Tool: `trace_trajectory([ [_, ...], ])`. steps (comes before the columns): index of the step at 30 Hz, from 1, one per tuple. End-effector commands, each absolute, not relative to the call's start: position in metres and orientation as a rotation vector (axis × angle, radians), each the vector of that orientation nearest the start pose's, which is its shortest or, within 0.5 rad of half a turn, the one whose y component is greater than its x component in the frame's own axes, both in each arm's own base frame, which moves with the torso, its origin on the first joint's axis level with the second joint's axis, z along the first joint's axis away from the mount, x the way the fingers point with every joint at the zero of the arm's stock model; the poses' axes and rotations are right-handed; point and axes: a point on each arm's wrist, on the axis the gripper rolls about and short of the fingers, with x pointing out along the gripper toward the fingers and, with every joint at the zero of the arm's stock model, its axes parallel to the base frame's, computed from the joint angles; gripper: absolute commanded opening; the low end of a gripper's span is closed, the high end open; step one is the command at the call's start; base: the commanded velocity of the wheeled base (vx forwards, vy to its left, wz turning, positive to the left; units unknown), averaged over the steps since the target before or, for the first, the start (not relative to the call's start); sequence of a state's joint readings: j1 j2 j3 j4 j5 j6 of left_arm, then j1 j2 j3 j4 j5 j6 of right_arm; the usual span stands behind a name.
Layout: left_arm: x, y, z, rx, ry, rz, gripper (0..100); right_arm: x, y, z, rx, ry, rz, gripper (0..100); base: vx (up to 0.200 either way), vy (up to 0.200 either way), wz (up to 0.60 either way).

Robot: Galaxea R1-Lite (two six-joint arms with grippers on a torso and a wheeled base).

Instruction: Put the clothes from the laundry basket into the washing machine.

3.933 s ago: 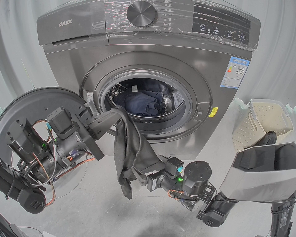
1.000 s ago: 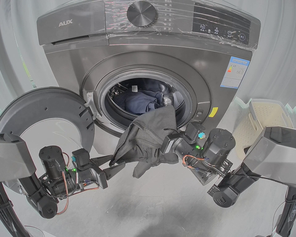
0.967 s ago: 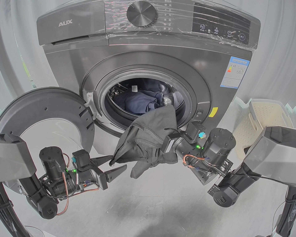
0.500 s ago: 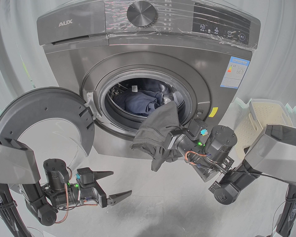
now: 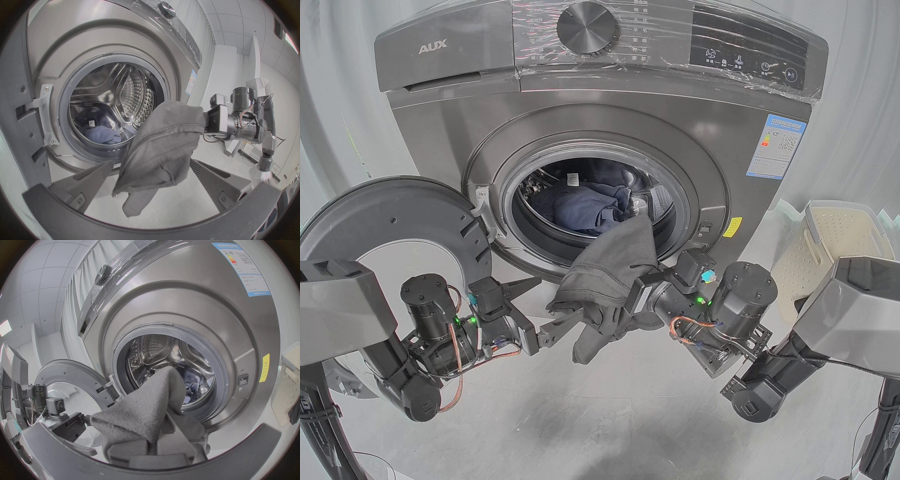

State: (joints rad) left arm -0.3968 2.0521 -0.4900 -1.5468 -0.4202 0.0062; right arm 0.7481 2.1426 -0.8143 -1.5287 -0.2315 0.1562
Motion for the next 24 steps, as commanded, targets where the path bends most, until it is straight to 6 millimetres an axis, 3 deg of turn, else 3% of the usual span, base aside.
trace_trajectory([
  [1, 0.302, -0.145, 0.079, 0.003, 0.016, -0.836, 100, 0.276, 0.257, 0.122, 0.249, -0.136, 0.542, 0, 0.0, 0.0, 0.0],
  [10, 0.302, -0.18, 0.071, 0.003, 0.008, -0.93, 100, 0.275, 0.265, 0.123, 0.256, -0.142, 0.55, 0, 0.0, 0.0, 0.0],
  [17, 0.296, -0.192, 0.065, 0.006, 0.023, -0.968, 100, 0.277, 0.268, 0.121, 0.256, -0.142, 0.549, 0, 0.0, 0.0, 0.0],
  [24, 0.319, -0.203, 0.052, -0.024, 0.015, -0.943, 100, 0.27, 0.275, 0.118, 0.261, -0.131, 0.546, 0, 0.0, 0.0, 0.0],
])
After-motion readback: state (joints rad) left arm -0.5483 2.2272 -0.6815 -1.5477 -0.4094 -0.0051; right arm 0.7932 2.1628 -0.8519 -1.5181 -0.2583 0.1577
